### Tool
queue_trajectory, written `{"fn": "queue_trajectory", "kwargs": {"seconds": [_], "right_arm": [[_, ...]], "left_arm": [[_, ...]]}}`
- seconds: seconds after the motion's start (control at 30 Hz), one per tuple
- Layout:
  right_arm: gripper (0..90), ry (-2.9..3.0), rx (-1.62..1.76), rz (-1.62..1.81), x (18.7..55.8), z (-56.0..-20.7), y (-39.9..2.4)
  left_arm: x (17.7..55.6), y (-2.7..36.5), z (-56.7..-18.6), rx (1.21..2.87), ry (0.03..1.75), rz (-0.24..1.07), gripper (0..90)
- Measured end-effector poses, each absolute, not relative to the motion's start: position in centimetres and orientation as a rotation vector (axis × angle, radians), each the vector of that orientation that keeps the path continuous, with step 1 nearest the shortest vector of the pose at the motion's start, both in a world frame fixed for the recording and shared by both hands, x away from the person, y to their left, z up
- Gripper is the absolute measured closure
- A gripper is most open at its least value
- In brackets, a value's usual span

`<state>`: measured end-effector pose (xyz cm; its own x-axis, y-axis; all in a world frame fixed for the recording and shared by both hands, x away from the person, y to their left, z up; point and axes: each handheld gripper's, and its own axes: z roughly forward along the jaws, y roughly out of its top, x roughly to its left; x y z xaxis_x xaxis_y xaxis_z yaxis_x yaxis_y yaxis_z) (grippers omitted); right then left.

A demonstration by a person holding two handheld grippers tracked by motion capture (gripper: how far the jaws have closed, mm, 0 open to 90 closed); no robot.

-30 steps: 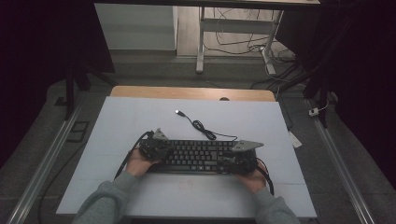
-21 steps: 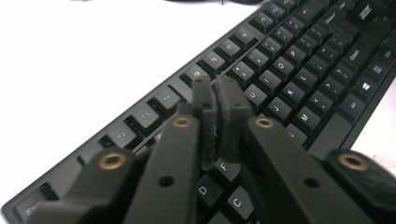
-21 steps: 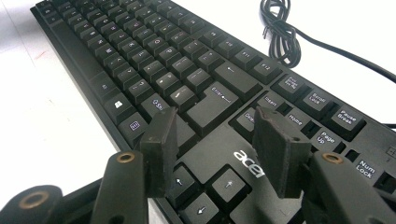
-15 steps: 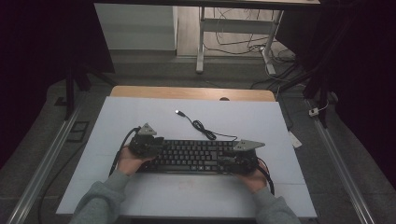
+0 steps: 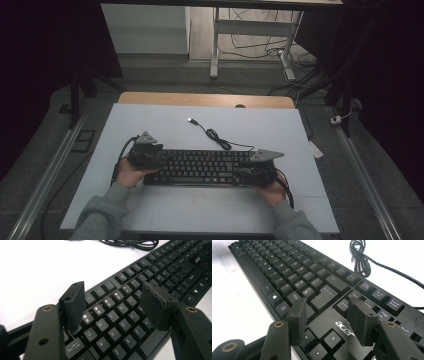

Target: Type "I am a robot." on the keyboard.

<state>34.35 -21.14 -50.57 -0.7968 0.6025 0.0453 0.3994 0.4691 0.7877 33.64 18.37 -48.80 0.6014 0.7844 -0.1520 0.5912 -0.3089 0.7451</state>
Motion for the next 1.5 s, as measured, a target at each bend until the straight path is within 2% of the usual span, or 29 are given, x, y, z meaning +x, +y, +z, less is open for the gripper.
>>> {"fn": "queue_trajectory", "kwargs": {"seconds": [0.37,0.47,0.6,0.8,1.5], "right_arm": [[50.3,2.470,0.847,1.282,34.3,-50.1,-20.5],[52.7,2.482,0.830,1.303,34.4,-49.8,-19.8],[62.7,2.513,0.821,1.326,34.5,-49.6,-18.3],[89.9,2.603,0.786,1.344,34.8,-49.8,-16.1],[90.0,2.689,0.728,1.241,35.4,-51.7,-12.1]], "left_arm": [[33.6,18.4,-48.8,2.028,1.097,0.313,32.5],[33.7,18.3,-48.9,2.031,1.100,0.312,31.8],[33.8,18.1,-49.0,2.038,1.099,0.310,31.5],[33.8,18.2,-49.1,2.040,1.100,0.309,31.3],[33.9,18.3,-49.1,2.039,1.112,0.311,29.7]]}}
